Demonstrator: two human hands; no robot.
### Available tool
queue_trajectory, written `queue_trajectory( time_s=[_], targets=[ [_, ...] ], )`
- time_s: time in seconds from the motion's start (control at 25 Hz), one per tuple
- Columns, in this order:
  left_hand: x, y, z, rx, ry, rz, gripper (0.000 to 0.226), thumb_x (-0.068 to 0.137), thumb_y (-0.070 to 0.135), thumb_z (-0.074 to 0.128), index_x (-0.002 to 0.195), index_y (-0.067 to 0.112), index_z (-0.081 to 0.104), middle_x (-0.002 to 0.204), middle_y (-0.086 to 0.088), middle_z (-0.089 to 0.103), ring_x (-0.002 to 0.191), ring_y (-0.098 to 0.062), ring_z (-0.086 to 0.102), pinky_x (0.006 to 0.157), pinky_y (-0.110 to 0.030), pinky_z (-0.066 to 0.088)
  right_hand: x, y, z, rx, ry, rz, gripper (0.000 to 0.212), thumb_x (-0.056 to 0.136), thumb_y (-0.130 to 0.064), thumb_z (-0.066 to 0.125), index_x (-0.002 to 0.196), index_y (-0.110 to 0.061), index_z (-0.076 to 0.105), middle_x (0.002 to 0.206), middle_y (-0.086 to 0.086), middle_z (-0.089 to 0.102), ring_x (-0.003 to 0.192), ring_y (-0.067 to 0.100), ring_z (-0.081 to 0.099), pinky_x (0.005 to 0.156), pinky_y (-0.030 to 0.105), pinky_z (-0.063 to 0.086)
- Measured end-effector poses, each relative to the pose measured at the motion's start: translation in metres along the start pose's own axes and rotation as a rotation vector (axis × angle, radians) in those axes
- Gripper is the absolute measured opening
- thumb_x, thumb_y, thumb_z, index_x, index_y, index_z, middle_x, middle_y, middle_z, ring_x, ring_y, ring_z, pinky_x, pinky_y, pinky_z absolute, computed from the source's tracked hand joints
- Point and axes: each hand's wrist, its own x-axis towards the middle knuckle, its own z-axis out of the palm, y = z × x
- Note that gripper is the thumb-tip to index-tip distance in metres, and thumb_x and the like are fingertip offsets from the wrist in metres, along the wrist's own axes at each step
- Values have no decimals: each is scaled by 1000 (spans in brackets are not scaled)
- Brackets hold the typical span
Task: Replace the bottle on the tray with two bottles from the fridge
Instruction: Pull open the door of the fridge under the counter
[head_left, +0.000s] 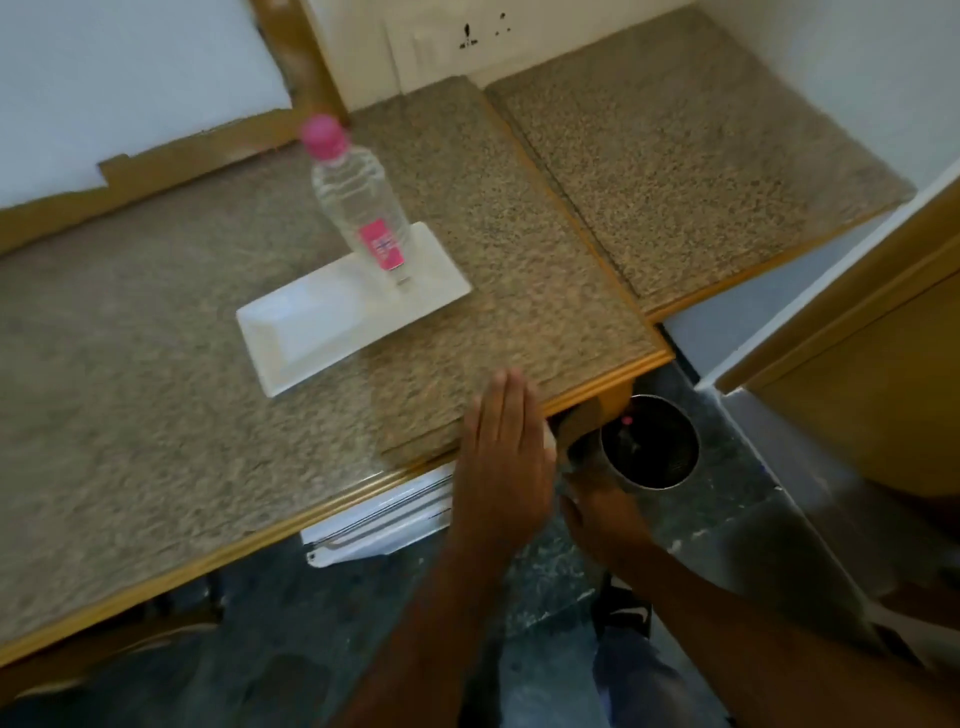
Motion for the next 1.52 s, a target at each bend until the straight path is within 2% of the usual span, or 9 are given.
queue_trajectory(
  time_s=[0.08, 0.16, 0.32, 0.44, 0.56, 0.76, 1.04, 1.36, 1.52],
  targets=[
    [-92, -43, 26, 30, -63, 29, 70, 88, 29, 51, 145, -1, 25, 155, -24, 21, 145, -39, 18, 116, -55, 21, 0, -28, 40, -8, 8, -48, 35, 93, -21, 52, 122, -3, 59, 125, 20, 59, 116, 36, 53, 94, 39, 45],
    [-167, -98, 57, 48, -212, -102, 75, 82, 28, 61, 143, -3, 30, 152, -25, 22, 141, -43, 25, 113, -55, 23, 4, -51, 82, -23, 34, -122, 37, 93, -19, 54, 124, 1, 58, 131, 22, 56, 124, 37, 49, 102, 44, 43],
    [-229, -198, 114, 58, -355, -449, 70, 93, 31, 44, 146, -5, 17, 155, -27, 10, 145, -43, 8, 117, -56, 19, 22, -81, 168, -66, 152, -349, 32, 75, -4, 74, 103, 10, 68, 106, 31, 68, 98, 47, 65, 81, 61, 51],
    [-212, -231, 144, 68, -356, -437, 71, 96, 37, 39, 147, -4, 13, 156, -27, 13, 146, -39, 8, 120, -50, 14, 44, -89, 198, -170, 118, -383, 40, 79, -7, 73, 113, 13, 62, 114, 33, 63, 107, 48, 60, 94, 56, 46],
    [-202, -248, 171, 68, -350, -431, 71, 96, 42, 34, 146, -6, 17, 154, -29, 22, 145, -40, 16, 119, -49, 17, 67, -90, 218, -245, 50, -373, 44, 93, -20, 55, 127, 8, 51, 129, 30, 54, 122, 44, 48, 106, 48, 37],
    [-209, -253, 195, 136, -319, -436, 70, 93, 45, 35, 141, -6, 29, 149, -31, 28, 133, -46, 30, 112, -52, 28, 79, -87, 233, -315, 15, -413, 44, 94, -28, 51, 129, -1, 51, 132, 24, 50, 118, 40, 45, 100, 47, 39],
    [-203, -249, 203, 200, -248, -502, 69, 89, 50, 33, 137, 0, 30, 130, -20, 42, 116, -39, 41, 100, -51, 36, 89, -96, 240, -490, 30, -389, 44, 88, -34, 49, 126, -11, 49, 124, 19, 50, 110, 37, 47, 90, 47, 43],
    [-202, -249, 204, 186, -251, -520, 65, 87, 38, 44, 139, 1, 30, 135, -20, 43, 122, -40, 40, 102, -52, 36, 93, -91, 242, -565, 27, -406, 45, 86, -34, 53, 124, -10, 49, 119, 20, 53, 104, 38, 51, 84, 47, 45],
    [-201, -248, 201, 187, -276, -538, 66, 80, 19, 52, 139, 1, 29, 133, -19, 44, 119, -40, 42, 98, -53, 40, 93, -90, 242, -582, 32, -413, 45, 85, -34, 55, 123, -9, 51, 117, 21, 55, 102, 39, 52, 83, 46, 45]
  ],
)
